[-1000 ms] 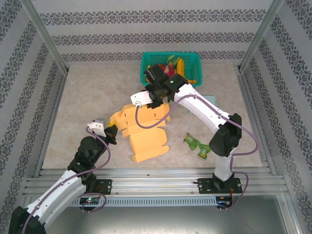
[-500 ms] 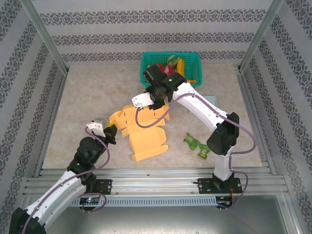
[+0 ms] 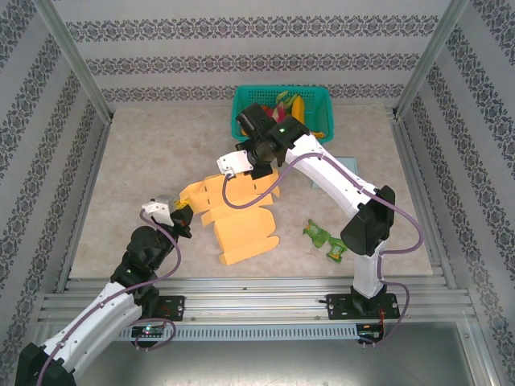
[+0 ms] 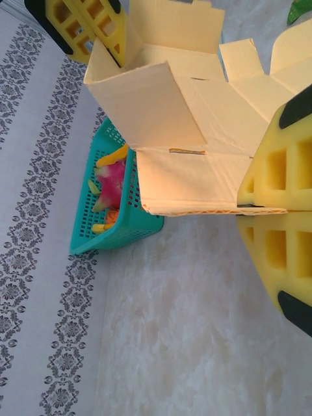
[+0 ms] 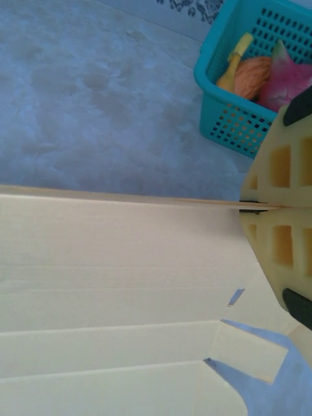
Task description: Fold the paper box
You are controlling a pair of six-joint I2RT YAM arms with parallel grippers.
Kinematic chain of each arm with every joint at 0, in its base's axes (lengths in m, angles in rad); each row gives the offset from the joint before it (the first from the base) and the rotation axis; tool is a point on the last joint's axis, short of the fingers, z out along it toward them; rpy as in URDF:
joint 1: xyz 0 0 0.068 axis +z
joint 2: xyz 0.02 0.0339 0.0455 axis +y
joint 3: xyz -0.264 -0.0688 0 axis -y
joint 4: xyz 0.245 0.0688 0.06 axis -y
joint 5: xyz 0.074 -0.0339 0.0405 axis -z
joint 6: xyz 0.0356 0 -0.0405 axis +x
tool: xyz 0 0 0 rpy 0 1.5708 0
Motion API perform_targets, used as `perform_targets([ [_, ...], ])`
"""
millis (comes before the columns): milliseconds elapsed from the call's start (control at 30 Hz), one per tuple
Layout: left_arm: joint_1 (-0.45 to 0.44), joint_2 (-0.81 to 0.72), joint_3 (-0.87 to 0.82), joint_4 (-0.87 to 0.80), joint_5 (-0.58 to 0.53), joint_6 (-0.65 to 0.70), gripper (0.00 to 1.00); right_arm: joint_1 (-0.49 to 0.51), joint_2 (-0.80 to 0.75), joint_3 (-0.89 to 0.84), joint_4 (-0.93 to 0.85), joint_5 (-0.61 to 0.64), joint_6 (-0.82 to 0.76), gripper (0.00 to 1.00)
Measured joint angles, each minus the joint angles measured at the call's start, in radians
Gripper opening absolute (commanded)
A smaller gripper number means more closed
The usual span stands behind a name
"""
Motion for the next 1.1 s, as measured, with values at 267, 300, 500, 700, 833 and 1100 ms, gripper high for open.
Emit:
perform_targets([
  [267, -0.004, 0.009, 0.000, 0.001, -0.003, -0.005, 0.35, -0.005, 0.018, 0.012, -0.003, 0.045, 0.028, 0.00],
  [300, -0.005, 0.008, 0.000, 0.001, -0.003, -0.005, 0.35, -0.008, 0.018, 0.008, 0.003, 0.049, 0.032, 0.00],
  [500, -0.005, -0.002, 0.000, -0.001, -0.033, -0.022, 0.39, -0.054, 0.014, -0.080, 0.051, 0.055, 0.046, 0.00],
  [700, -0.005, 0.102, 0.047, -0.044, -0.088, -0.057, 0.41, -0.104, -0.042, -0.216, 0.100, 0.051, 0.043, 0.00],
  [833, -0.005, 0.211, 0.119, -0.072, -0.067, -0.082, 0.45, -0.117, -0.101, -0.285, 0.149, 0.051, 0.033, 0.00],
  [1100, -0.052, 0.179, 0.163, -0.074, 0.106, -0.217, 0.41, -0.130, -0.148, -0.362, 0.256, 0.056, 0.031, 0.00],
])
